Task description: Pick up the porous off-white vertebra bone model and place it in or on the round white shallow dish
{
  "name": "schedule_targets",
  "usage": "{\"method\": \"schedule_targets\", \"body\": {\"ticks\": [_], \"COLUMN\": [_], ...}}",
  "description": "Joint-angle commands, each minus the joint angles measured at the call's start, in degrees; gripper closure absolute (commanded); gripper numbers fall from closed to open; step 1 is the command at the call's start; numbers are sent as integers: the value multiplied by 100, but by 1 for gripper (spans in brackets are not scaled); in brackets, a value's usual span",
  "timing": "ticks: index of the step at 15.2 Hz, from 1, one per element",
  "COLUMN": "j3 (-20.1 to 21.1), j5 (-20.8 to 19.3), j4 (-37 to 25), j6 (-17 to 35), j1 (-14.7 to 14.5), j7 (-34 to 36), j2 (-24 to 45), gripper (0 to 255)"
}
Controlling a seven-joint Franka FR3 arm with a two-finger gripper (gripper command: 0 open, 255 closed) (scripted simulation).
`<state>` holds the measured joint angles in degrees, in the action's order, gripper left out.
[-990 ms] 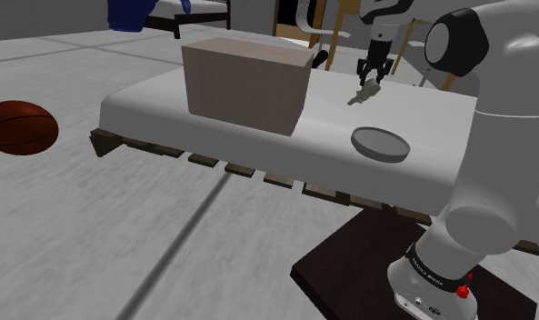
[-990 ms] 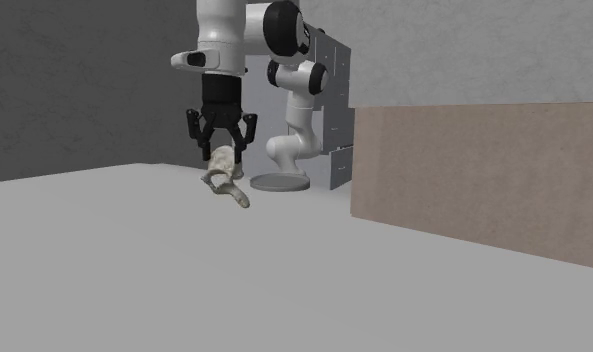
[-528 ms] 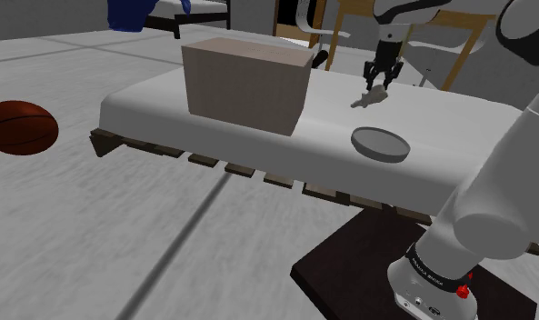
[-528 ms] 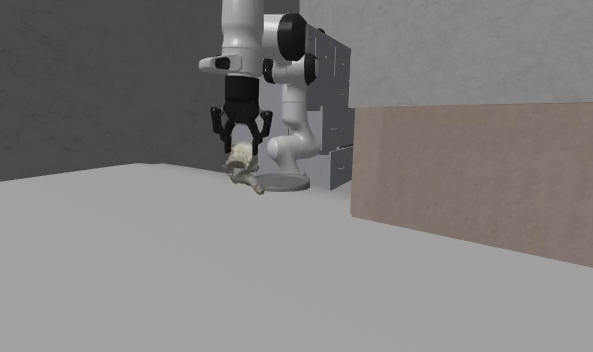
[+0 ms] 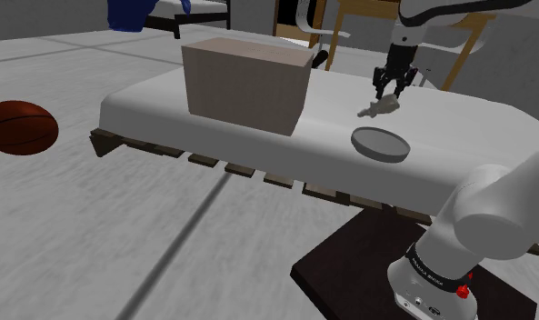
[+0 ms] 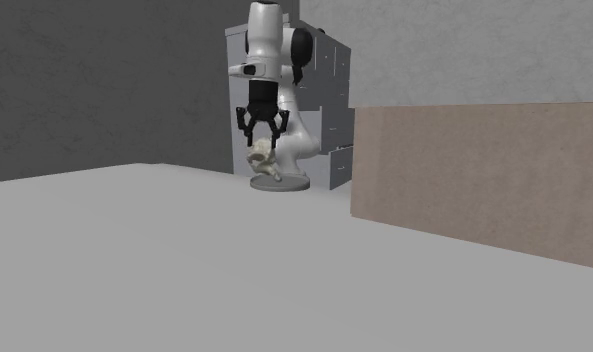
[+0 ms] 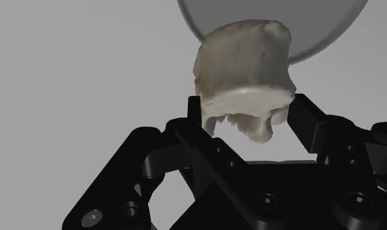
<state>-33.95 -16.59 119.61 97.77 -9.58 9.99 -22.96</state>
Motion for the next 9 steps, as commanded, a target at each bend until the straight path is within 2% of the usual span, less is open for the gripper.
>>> {"method": "schedule_targets", "body": {"ticks": [1, 8, 9], "j3": [248, 1109, 1093], "j5": [-167, -270, -285], "j4": [385, 1550, 1633], "j6": [-141, -759, -689], "j1": [90, 399, 408], "j7": [248, 918, 926], "j2": [-517, -2144, -2156], "gripper": [255, 255, 255]}}
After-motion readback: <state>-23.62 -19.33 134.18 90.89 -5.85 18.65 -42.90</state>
